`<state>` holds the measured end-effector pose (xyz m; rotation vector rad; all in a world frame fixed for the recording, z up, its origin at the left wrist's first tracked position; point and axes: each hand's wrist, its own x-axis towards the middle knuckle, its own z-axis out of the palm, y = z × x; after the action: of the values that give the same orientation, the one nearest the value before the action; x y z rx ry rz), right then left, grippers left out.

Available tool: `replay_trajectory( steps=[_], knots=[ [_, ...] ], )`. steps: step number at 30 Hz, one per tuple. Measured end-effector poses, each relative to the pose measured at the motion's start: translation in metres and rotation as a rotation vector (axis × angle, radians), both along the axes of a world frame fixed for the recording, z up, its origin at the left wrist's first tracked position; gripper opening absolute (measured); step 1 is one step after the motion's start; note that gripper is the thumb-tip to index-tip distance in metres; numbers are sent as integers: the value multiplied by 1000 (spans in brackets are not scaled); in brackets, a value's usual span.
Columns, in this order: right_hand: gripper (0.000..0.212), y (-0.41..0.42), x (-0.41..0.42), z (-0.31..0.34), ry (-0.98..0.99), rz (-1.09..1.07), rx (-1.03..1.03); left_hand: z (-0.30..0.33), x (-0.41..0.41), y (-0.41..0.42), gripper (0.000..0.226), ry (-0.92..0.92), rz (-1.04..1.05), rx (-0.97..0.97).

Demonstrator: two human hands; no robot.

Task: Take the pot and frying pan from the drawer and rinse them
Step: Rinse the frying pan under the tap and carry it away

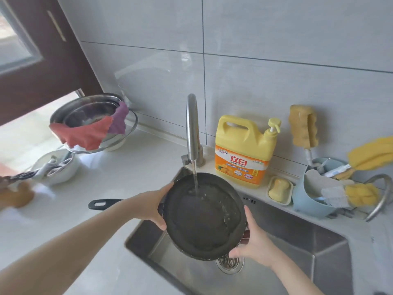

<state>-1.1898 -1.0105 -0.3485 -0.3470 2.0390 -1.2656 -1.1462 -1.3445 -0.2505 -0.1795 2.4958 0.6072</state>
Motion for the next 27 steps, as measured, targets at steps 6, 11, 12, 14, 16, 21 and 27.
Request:
replay_trajectory(
  steps=[6, 11, 12, 14, 16, 21, 27],
  knots=[
    [150, -19, -13, 29, 270, -33, 24, -7, 13, -10, 131, 195, 131, -28],
    [153, -6, -47, 71, 402, 99, 167, -22, 11, 5, 129, 252, 197, 236],
    [155, -1, -53, 78, 397, 116, 215, -27, 10, 8, 128, 228, 190, 299],
    [157, 9, -61, 87, 357, 146, 278, -33, 7, 12, 123, 160, 164, 380],
    [156, 18, -61, 92, 317, 181, 294, -30, 5, 13, 119, 42, 135, 385],
    [140, 20, -27, 67, 174, 138, 177, -6, 1, 4, 108, -89, 27, 333],
    [151, 2, -1, 29, 104, -25, 132, -5, -3, -4, 128, 52, 22, 81]
  ],
)
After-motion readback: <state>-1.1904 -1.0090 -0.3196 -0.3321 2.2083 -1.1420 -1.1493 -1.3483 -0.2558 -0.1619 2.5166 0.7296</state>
